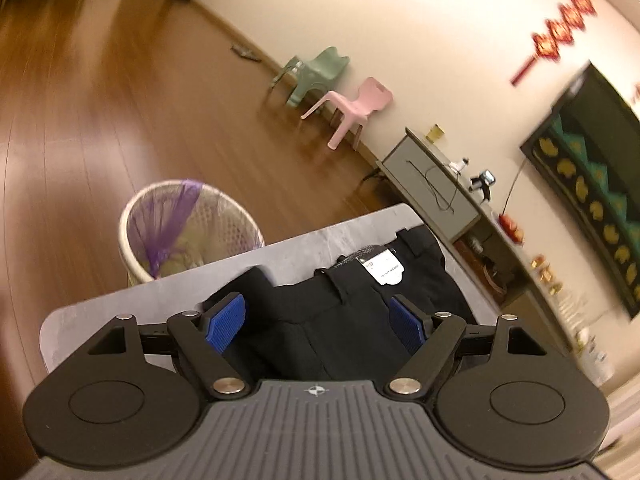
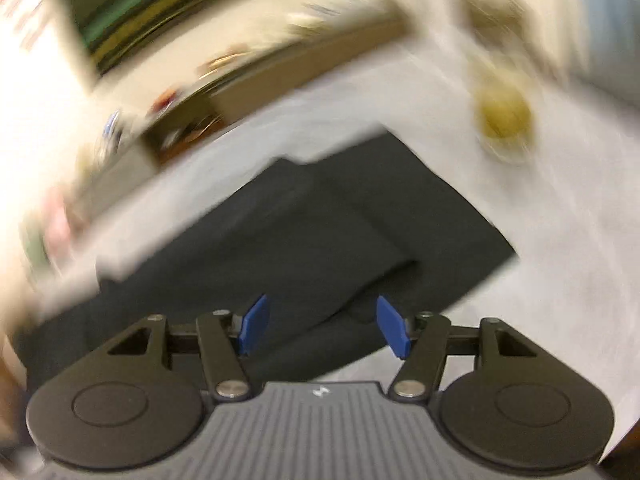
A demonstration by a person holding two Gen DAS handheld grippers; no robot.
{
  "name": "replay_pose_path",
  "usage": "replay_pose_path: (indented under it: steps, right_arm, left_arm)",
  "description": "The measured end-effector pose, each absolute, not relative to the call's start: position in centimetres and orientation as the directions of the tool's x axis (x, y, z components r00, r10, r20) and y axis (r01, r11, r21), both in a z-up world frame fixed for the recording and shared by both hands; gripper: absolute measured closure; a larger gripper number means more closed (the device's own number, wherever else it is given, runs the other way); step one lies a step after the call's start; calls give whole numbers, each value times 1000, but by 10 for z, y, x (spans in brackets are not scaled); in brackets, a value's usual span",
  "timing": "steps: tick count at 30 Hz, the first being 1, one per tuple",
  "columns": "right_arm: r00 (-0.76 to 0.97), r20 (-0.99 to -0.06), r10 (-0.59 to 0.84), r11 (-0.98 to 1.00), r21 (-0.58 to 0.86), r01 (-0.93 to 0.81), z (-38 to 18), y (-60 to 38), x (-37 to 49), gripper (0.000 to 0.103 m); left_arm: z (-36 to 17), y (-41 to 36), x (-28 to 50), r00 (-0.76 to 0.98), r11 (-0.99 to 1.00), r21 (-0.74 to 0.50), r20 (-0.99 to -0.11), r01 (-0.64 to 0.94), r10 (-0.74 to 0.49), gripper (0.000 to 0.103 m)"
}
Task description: Fold clothes
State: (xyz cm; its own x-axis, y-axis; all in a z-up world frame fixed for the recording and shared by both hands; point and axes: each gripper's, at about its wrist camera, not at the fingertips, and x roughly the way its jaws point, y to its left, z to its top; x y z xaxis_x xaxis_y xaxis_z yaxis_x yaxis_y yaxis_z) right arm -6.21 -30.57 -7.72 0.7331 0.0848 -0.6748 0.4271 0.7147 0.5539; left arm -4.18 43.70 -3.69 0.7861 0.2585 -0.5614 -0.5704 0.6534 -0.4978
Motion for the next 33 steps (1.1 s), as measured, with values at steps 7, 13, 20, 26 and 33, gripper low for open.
replay_pose_path:
  steps: [7, 13, 20, 26, 33]
  right_arm:
    - [753, -608, 251, 417, 770, 483, -114, -354, -45, 43]
    - [753, -626, 200, 391, 756, 525, -124, -358, -25, 63]
    - [897, -410, -166, 880, 349, 323, -38, -292, -37, 102]
    - [828, -529, -185, 898, 251, 362, -61, -274, -72, 99]
    - [767, -642, 11, 516, 661, 545, -119, -350, -80, 56]
  left_arm:
    - [-37, 415, -21, 813, 743, -474, -560, -473, 161, 22]
    - [-60, 381, 20, 770, 855, -414, -637, -312, -28, 22]
    - [-90, 386, 33, 651, 860, -316, -759, -400, 23, 24]
    - [-91, 393, 28, 637, 850, -315, -771, -422, 30, 24]
    - [-88, 392, 24, 626, 851, -287, -777, -439, 61, 24]
